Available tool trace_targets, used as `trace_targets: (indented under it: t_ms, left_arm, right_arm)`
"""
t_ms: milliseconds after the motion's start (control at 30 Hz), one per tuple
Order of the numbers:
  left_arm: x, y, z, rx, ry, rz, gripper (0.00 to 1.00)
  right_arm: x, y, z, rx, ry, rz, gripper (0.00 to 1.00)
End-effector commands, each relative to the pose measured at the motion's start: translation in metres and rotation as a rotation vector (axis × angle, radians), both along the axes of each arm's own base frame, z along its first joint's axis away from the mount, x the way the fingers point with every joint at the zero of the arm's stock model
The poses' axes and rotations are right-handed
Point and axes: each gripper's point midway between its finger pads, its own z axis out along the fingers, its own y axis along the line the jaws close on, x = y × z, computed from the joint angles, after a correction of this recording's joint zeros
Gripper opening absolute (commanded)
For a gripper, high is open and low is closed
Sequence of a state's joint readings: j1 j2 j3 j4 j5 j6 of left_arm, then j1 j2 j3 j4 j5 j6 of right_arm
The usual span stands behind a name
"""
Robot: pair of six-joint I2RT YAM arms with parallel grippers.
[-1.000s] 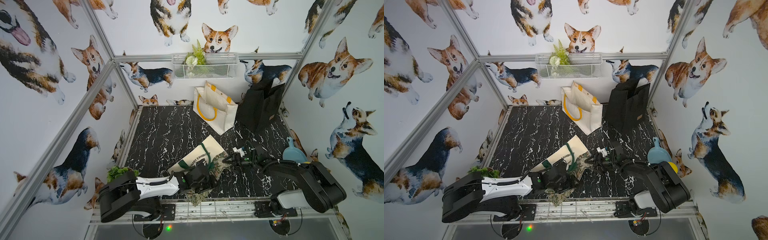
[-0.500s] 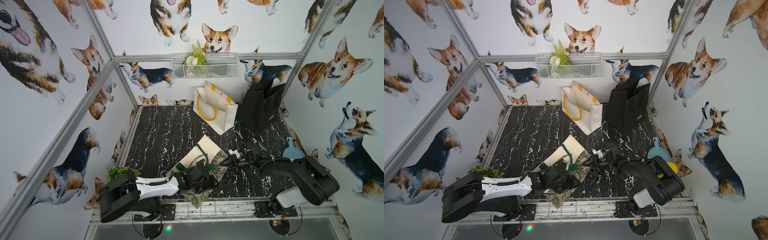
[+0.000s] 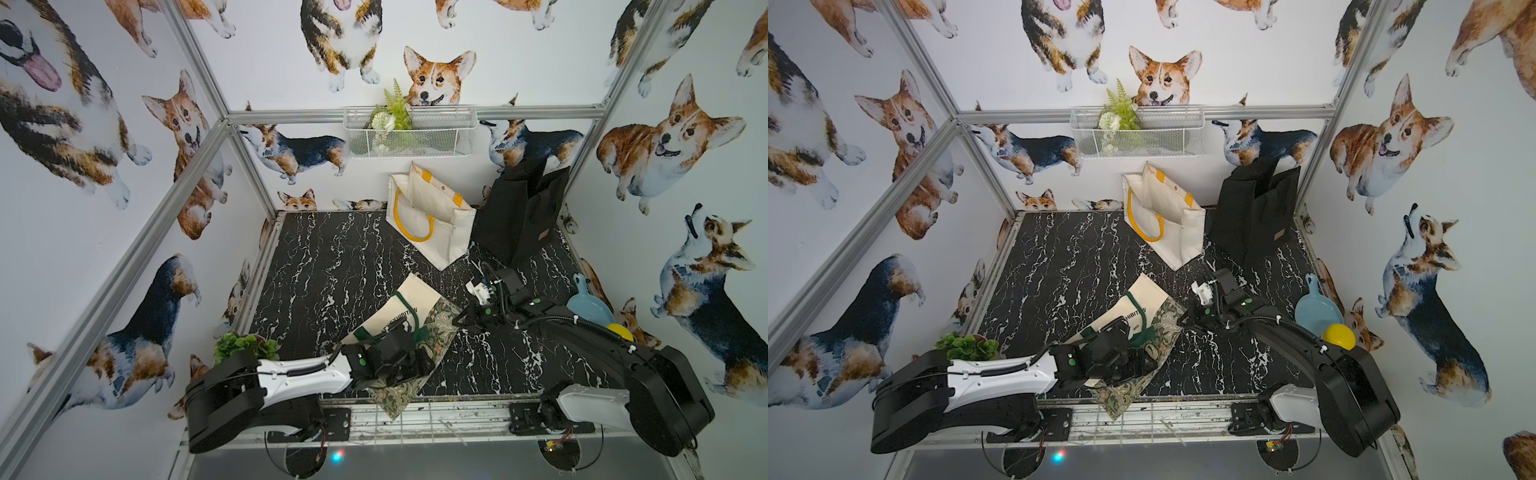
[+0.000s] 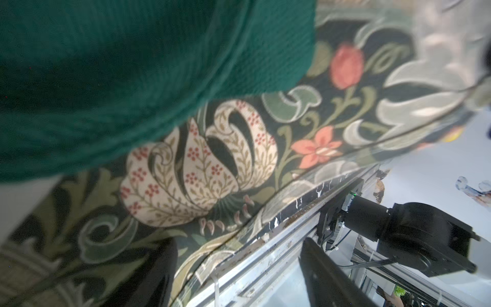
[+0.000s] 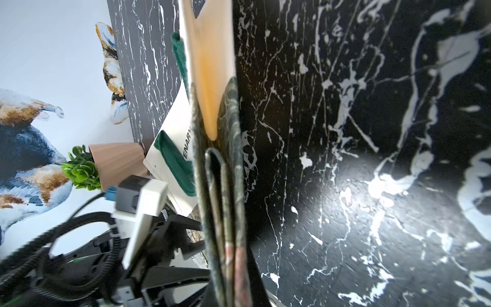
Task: Put away the canvas bag
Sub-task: Pick up the canvas bag from the center of the board, then place the canvas bag at the center of the board.
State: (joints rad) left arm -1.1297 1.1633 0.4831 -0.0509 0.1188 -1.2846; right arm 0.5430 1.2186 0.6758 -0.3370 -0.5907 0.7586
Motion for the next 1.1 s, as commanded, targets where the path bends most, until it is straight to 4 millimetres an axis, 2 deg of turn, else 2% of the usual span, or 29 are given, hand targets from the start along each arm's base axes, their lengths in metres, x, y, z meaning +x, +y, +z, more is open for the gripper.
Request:
trace_targets:
  t_ms: [0, 133, 200, 333, 433, 533, 700, 900, 1067]
  left_arm:
    - [0.016, 0.032, 0.019, 0.069, -0.072, 0.061, 0.78]
    - [0.019, 0.071, 0.041, 0.043, -0.069, 0.145, 0.8]
    - [0.013, 0.084, 0.042, -0.002, -0.057, 0.191, 0.82]
    - [-0.002, 0.097, 0.02, -0.08, 0.03, 0.262, 0.82]
    - [-0.012, 0.116, 0.002, -0.018, 0.086, 0.306, 0.82]
    - [-0.017, 0.132, -0.005, 0.068, 0.113, 0.342, 0.83]
    - [-0.013, 0.131, -0.014, 0.145, 0.127, 0.353, 0.84]
    - [-0.005, 0.129, -0.043, 0.215, 0.141, 0.379, 0.8]
    - [-0.001, 0.135, -0.057, 0.23, 0.134, 0.433, 0.79]
  right_arm:
    - [-0.006, -0.004, 0.002, -0.001, 0.016, -0.016, 0.0]
    - [0.0, 0.002, 0.026, 0.083, 0.001, -0.07, 0.0]
    - [0.005, 0.0, 0.046, 0.109, -0.052, -0.108, 0.0]
    - [0.013, -0.007, 0.055, 0.071, -0.076, -0.154, 0.0]
    - [0.016, -0.01, 0.048, 0.029, -0.068, -0.168, 0.0]
    - [0.017, -0.013, 0.044, 0.01, -0.062, -0.182, 0.0]
    - [0.018, -0.013, 0.043, 0.008, -0.059, -0.188, 0.0]
    - [0.015, -0.015, 0.044, 0.006, -0.057, -0.182, 0.0]
    - [0.011, -0.016, 0.042, 0.001, -0.047, -0.17, 0.0]
